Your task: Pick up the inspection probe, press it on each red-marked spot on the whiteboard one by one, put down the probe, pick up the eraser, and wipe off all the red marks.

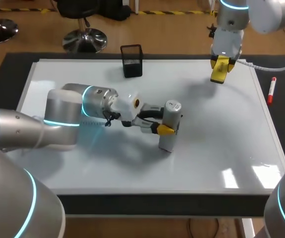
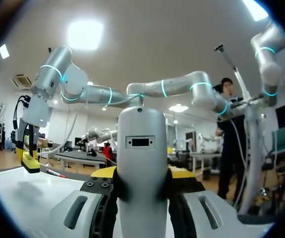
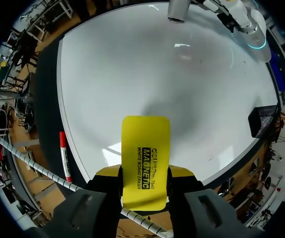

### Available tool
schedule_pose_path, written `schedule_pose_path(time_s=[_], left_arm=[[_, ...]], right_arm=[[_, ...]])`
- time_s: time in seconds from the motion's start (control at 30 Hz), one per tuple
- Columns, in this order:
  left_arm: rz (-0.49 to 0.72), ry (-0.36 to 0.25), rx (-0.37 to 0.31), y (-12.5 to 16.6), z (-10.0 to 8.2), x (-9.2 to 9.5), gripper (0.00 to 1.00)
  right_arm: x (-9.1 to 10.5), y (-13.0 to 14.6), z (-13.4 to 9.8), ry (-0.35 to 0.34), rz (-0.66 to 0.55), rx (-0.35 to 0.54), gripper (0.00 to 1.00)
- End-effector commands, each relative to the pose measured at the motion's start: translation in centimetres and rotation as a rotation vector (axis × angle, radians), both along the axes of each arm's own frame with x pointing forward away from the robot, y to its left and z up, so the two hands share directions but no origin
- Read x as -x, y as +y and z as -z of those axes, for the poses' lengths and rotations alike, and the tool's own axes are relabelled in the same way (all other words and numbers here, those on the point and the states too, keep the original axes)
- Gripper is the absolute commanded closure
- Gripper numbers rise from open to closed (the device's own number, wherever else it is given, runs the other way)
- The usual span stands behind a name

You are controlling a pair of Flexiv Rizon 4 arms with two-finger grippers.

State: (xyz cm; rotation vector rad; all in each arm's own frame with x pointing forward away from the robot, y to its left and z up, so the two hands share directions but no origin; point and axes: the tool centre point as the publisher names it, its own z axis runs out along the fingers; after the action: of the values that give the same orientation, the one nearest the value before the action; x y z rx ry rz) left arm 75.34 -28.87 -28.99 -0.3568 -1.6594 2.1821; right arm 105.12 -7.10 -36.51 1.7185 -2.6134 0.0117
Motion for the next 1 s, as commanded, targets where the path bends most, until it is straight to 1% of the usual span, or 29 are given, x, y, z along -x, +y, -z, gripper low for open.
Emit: schedule_pose_path(time_s=[0.03,0.17,0.2,0.53,0.6,0.67,0.7,0.73,0.9,0.97,1.0], left_arm=[[-0.011,0.001,-0.002,0.1,-0.2,0.3,1.0],[-0.02,0.003,0.002,0.2,0.1,0.4,1.0],[-0.028,-0.004,-0.009,0.2,0.2,0.4,1.0],[-0.046,-0.015,-0.01,0.4,1.1,0.1,1.0],[-0.053,-0.029,-0.021,0.5,1.4,-0.1,1.0],[-0.053,-0.027,-0.021,0.5,1.5,-0.1,1.0],[-0.055,-0.04,-0.037,0.6,1.6,-0.1,1.0],[-0.054,-0.036,-0.035,0.6,1.6,-0.1,1.0],[-0.055,-0.052,-0.065,0.7,1.6,-0.1,1.0],[-0.054,-0.052,-0.065,0.7,1.6,-0.1,1.0],[-0.053,-0.058,-0.078,0.7,1.6,-0.1,1.0]], right_arm=[[0.0,0.0,-0.1,0.001,-0.002,0.004,1.0],[0.0,0.0,-0.1,0.001,-0.002,0.004,1.0],[0.0,0.0,-0.1,0.001,-0.002,0.004,1.0],[0.0,0.0,-0.1,0.001,-0.002,0.004,1.0],[0.0,0.0,-0.1,0.001,-0.002,0.004,1.0],[0.0,0.0,-0.1,0.001,-0.002,0.004,1.0],[0.0,0.0,-0.1,0.001,-0.002,0.004,1.0],[0.0,0.0,-0.1,0.001,-0.002,0.004,1.0],[0.0,0.0,-0.1,0.001,-0.002,0.004,1.0],[0.0,0.0,-0.1,0.001,-0.002,0.004,1.0],[0.0,0.0,-0.1,0.001,-0.002,0.004,1.0]])
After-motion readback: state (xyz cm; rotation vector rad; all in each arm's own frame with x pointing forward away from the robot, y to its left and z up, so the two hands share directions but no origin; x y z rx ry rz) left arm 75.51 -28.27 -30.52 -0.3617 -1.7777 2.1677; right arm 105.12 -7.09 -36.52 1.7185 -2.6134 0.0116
